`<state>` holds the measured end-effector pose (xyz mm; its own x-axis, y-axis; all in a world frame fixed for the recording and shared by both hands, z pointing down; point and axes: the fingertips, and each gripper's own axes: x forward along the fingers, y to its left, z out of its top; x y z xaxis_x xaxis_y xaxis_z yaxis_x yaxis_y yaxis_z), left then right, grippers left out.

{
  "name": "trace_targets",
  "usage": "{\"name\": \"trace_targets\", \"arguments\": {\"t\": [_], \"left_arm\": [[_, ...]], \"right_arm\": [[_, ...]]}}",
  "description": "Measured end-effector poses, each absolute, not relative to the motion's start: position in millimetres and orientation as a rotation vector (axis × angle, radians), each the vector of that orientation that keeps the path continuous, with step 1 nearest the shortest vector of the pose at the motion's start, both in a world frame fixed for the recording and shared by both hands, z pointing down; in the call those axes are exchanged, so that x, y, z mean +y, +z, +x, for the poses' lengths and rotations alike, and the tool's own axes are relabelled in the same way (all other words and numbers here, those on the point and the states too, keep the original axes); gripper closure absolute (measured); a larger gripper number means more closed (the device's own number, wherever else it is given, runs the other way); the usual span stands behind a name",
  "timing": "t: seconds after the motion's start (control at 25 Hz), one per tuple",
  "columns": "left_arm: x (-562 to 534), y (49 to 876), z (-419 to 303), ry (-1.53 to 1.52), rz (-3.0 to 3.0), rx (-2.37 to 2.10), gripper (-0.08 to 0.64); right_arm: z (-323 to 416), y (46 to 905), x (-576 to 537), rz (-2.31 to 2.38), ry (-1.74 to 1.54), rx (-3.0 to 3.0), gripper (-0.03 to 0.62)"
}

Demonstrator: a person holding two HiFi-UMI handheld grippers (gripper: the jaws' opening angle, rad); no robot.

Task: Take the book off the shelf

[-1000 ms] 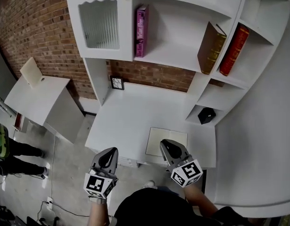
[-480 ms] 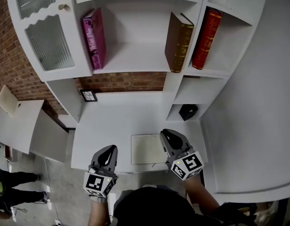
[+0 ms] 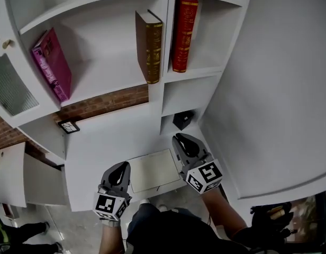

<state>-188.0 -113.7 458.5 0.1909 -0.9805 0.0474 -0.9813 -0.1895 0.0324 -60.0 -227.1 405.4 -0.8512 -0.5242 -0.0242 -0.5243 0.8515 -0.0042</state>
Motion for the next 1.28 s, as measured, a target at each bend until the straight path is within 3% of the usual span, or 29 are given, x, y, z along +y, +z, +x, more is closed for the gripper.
{"name": "trace_targets", "arguments": {"t": [0.44, 0.92, 1.28], "left_arm": [[-192.5, 456.9, -169.8, -0.002, 2.573, -1.749, 0.552], [-262.6, 453.3, -170.4, -0.053, 2.681, -1.564, 0.552], [-292.9, 449.7, -169.8, -0.067, 2.730, -1.503, 0.552]], "right_arm": [[-48.2, 370.6, -291.9, -1.083, 0.074, 2.932, 0.492], [-70.4, 314.2, -363.8, -1.287, 0.186, 2.827, 0.354], [-80.9, 291.8, -410.2, -1.398, 0.217, 2.788, 0.321]]}}
